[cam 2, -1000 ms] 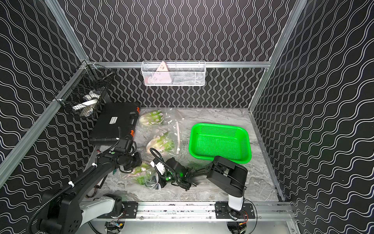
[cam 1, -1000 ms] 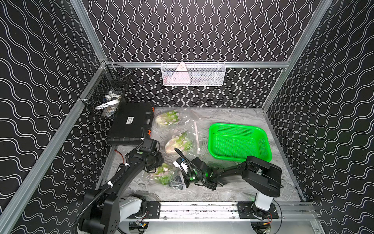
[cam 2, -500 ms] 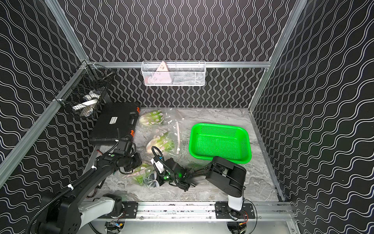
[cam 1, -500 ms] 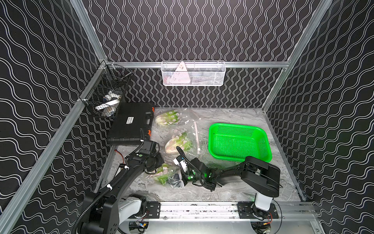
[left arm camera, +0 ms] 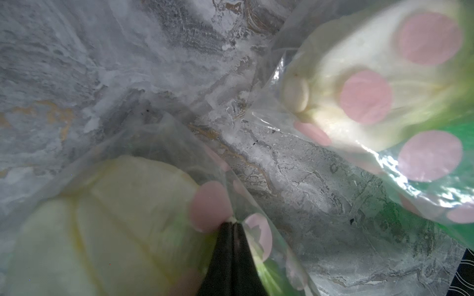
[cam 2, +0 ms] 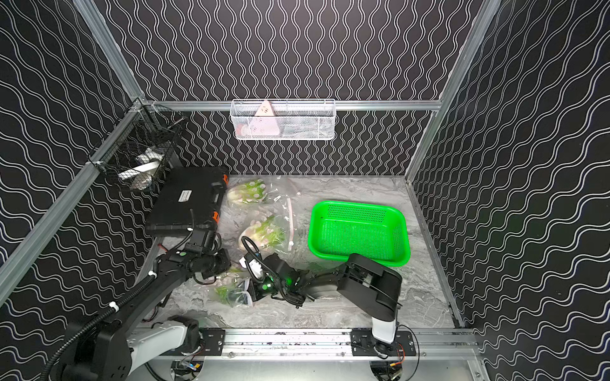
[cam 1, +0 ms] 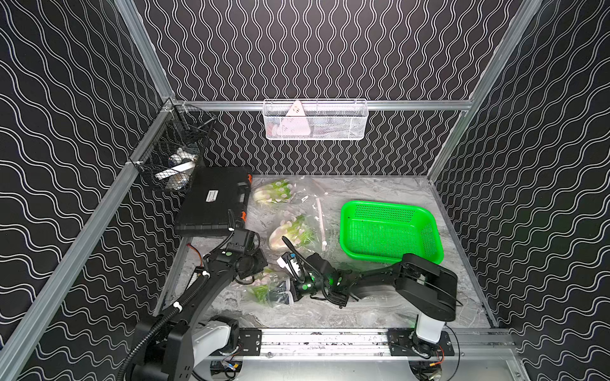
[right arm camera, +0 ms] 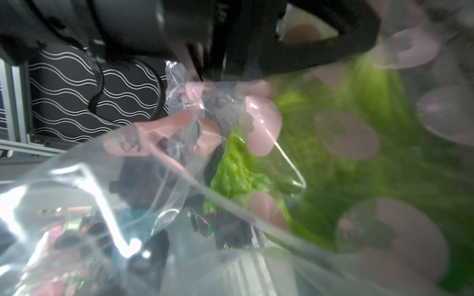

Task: Open the zip-top bag and take out the chinese cabbages
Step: Pick up the Chinese cabbage from the zipper food storage bag.

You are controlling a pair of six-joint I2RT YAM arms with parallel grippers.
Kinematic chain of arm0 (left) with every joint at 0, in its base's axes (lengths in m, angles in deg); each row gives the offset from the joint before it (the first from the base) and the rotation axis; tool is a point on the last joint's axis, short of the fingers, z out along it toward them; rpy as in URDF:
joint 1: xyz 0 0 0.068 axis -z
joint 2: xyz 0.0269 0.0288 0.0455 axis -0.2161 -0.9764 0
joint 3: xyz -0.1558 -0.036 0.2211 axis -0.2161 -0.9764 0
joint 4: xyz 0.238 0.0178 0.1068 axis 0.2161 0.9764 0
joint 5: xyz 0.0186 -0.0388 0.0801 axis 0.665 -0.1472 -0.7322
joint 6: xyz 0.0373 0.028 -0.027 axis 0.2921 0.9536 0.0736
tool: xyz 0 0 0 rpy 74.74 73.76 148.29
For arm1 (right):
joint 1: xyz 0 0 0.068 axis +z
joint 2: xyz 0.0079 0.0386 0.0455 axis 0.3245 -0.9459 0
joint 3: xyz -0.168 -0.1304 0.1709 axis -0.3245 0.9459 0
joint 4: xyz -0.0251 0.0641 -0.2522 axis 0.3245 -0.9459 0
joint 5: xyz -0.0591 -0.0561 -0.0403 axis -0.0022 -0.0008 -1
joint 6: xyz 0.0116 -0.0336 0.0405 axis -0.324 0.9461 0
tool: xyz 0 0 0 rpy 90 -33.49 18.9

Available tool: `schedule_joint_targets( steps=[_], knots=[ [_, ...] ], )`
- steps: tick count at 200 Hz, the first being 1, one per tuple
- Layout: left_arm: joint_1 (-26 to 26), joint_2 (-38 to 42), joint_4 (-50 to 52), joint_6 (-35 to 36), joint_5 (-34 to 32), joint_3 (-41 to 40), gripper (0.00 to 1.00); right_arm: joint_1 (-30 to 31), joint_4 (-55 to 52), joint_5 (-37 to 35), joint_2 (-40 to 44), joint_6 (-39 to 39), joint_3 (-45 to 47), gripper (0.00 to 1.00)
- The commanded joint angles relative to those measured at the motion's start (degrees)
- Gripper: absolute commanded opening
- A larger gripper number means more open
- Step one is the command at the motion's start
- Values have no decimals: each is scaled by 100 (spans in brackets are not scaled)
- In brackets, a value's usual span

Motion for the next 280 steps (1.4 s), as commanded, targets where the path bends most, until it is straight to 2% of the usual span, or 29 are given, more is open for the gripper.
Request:
schedule_joint_targets(
  steps=[1,24,48,93,124,154,214,280],
  knots=[
    [-10,5,203,-96,-93,-49,0,34,-974,-1073,477,903,-12,76],
    [-5,-26,120,-133,-39,-101,0,26,-1103,-1495,787,1475,119,75],
    [-5,-35,-37,-218,60,-205,0,-25,-1475,-1073,722,1704,-158,73],
    [-9,113,-208,-396,153,-374,0,-115,-335,288,393,599,-12,70],
    [-5,241,-167,-394,87,-384,0,-109,556,764,245,-274,216,74],
    [-9,263,-188,-434,82,-410,0,-85,-133,875,152,-336,-46,76],
    [-6,277,-259,-494,116,-489,0,-42,-453,57,-150,-359,54,79],
    [-6,224,-295,-472,152,-512,0,8,-188,-556,-678,-541,36,70]
  ],
)
